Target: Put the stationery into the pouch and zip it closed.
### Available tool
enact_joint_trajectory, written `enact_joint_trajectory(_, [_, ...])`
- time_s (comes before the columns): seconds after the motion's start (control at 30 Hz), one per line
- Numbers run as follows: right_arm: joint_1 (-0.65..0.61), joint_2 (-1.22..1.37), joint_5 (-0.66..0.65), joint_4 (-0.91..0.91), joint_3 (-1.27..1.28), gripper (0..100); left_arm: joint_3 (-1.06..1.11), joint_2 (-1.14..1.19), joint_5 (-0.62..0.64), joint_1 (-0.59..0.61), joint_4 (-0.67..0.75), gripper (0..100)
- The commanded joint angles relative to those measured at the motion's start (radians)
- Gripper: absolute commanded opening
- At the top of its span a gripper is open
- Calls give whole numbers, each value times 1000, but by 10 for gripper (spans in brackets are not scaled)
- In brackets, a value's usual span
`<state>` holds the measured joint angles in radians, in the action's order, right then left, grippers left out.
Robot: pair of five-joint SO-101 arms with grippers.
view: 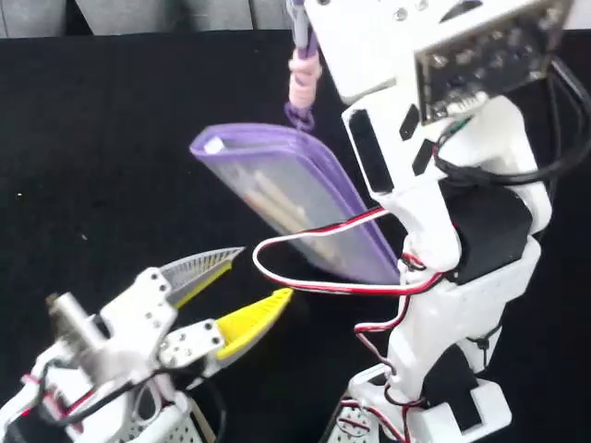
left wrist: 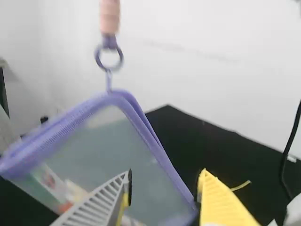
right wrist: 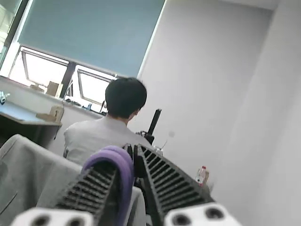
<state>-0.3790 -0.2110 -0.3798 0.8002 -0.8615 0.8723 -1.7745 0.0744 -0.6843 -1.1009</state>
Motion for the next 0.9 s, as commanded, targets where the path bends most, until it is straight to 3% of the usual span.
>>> enact_joint_trajectory(0.0, [-6, -10, -14, 72, 24, 11, -51, -43, -5, 10, 17, 238])
enact_joint_trajectory(0.2, [-55, -7, -14, 80, 82, 11, -21, 26, 0, -7, 60, 238])
enact_joint_trajectory(0.47, [-157, -8, -14, 81, 102, 11, -10, 143, 23, -148, 103, 238])
enact_joint_trajectory(0.73, [-153, -12, -12, 112, 97, 11, 99, 193, 18, -142, 276, 238])
enact_joint_trajectory(0.87, [-146, -68, -12, 123, 105, 11, 246, 250, 23, -1, 381, 238])
